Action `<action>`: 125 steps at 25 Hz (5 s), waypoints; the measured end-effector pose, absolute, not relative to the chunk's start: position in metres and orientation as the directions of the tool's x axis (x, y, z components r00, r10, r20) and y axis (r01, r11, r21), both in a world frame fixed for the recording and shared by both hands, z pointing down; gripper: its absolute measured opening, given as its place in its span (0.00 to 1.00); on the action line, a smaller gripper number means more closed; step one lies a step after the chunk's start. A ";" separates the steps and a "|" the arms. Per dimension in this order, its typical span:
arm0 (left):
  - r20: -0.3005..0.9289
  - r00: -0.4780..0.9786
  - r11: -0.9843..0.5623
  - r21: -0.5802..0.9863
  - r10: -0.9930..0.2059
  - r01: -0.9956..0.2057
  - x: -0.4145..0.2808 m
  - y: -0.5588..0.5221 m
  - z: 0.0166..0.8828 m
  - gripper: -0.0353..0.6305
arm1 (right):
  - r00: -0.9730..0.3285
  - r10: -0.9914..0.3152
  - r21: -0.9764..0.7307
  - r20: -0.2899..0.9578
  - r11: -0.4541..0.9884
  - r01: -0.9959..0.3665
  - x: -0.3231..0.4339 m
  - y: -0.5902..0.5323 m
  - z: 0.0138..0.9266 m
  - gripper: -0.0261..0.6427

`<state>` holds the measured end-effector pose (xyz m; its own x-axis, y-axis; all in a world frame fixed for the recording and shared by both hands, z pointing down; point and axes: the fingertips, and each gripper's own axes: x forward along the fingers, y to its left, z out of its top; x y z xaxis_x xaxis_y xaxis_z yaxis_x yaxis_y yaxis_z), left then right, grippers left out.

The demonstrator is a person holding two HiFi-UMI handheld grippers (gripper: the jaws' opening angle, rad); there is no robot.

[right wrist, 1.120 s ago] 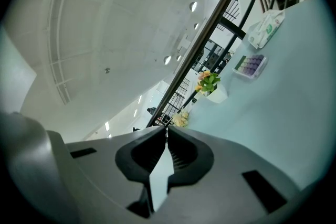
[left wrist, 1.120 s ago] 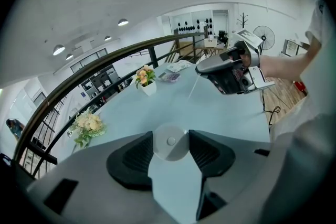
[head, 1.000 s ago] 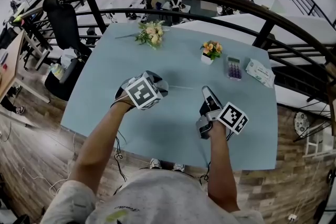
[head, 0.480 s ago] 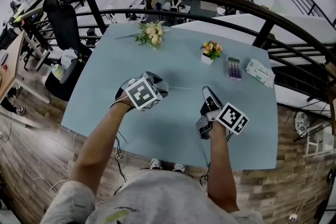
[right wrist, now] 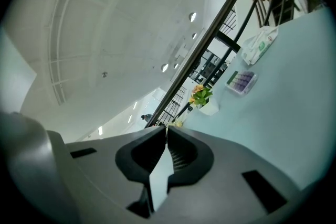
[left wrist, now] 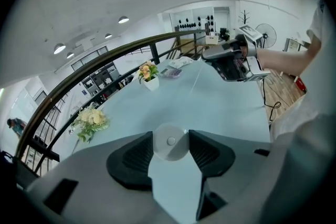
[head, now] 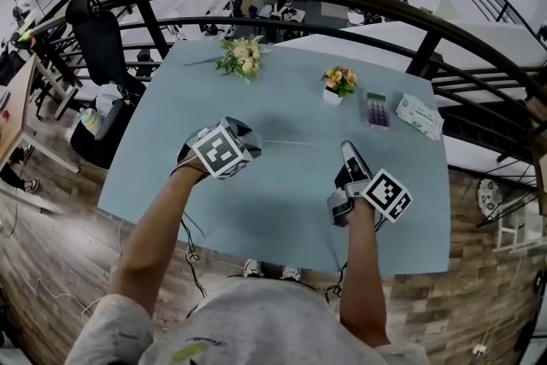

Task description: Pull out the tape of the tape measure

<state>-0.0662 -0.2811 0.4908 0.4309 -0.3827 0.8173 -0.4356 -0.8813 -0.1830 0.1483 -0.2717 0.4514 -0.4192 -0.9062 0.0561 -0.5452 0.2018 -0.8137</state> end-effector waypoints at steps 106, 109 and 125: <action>0.895 0.398 -0.952 -0.084 -0.202 -0.295 -0.003 -0.291 0.609 0.38 | -0.357 -0.787 -0.510 0.504 0.062 -0.858 0.163 -0.277 0.590 0.07; 0.895 0.399 -0.954 -0.083 -0.199 -0.289 0.000 -0.290 0.611 0.38 | -0.361 -0.778 -0.497 0.514 0.072 -0.865 0.159 -0.276 0.591 0.07; 0.901 0.392 -0.959 -0.079 -0.185 -0.271 0.009 -0.288 0.614 0.38 | -0.370 -0.774 -0.493 0.513 0.088 -0.866 0.153 -0.277 0.589 0.07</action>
<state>0.0092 -0.2880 0.6138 0.3920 -0.1847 0.9012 -0.2711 -0.9593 -0.0786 0.1535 -0.2768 0.5886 -0.3704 -0.7745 0.5129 -0.8658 0.0878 -0.4927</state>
